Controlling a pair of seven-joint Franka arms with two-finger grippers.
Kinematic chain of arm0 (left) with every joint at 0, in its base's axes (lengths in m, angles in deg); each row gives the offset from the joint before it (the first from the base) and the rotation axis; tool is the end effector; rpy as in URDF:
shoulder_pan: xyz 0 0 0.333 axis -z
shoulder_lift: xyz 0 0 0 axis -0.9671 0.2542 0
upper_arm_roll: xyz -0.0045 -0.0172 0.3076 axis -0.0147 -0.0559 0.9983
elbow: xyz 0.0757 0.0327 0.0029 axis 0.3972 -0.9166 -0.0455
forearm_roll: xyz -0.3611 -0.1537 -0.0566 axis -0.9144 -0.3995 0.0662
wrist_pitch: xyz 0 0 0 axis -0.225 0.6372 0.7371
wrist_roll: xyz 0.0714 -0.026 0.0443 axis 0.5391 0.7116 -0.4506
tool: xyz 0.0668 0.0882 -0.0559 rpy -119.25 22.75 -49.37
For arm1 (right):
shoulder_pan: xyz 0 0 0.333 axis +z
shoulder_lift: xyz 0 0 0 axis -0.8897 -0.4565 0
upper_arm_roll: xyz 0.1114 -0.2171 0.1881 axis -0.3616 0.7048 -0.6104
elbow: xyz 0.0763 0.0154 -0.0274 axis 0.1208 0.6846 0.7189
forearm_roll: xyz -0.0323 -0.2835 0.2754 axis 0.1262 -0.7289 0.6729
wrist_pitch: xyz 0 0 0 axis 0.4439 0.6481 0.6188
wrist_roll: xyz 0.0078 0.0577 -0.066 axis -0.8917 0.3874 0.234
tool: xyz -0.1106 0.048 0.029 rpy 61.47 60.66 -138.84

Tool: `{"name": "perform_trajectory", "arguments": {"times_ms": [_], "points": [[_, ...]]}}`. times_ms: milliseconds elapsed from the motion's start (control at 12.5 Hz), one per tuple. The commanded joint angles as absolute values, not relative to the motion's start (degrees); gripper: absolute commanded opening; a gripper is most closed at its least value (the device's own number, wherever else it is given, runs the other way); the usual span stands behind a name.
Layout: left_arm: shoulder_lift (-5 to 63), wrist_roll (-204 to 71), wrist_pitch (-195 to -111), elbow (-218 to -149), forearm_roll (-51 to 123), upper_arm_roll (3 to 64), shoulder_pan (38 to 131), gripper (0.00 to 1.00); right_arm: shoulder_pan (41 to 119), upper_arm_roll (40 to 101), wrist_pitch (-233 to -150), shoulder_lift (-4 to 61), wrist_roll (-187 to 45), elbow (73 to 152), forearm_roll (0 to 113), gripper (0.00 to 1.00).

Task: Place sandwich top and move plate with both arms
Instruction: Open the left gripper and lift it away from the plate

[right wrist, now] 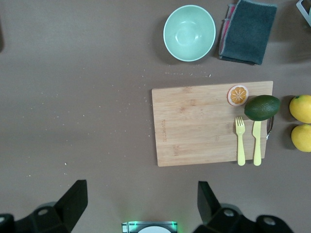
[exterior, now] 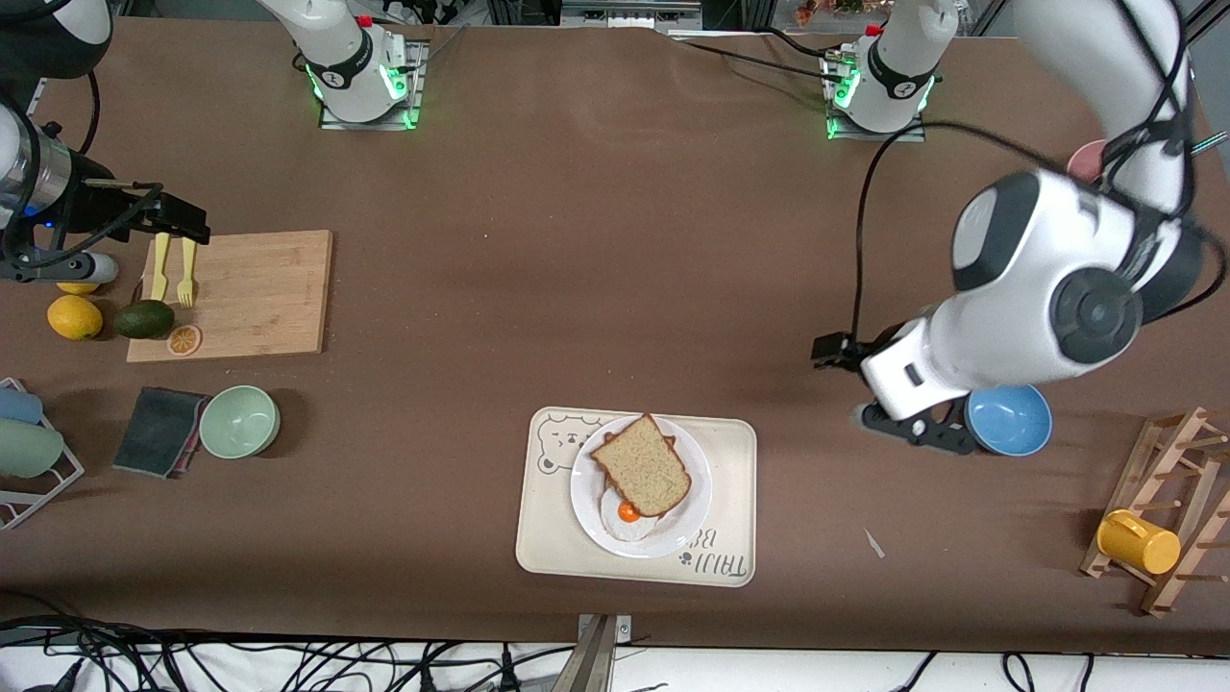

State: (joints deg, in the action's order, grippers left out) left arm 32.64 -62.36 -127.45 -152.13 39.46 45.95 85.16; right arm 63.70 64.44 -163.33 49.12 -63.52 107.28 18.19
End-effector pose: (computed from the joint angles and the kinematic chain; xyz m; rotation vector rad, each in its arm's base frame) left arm 0.6670 -0.1850 0.4638 2.9881 -0.3263 -0.1875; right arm 0.5610 0.0123 0.5374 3.1020 -0.0178 -0.2542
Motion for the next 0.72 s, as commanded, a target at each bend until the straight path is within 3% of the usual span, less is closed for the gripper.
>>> {"name": "perform_trajectory", "arguments": {"times_ms": [0,241,641], "points": [[22.4,-63.4,-125.5,-161.0,42.5,47.3,85.0,1.00,63.3,64.1,-162.7,48.9,-63.8,106.3,17.6,1.00],[12.7,-63.4,-125.5,-170.3,42.6,48.0,82.9,1.00,63.3,64.1,-162.7,48.9,-63.8,106.3,17.6,1.00],[2.4,-62.8,-129.8,-182.3,43.1,49.4,79.9,1.00,63.3,64.1,-162.7,48.9,-63.8,106.3,17.6,1.00]]}}
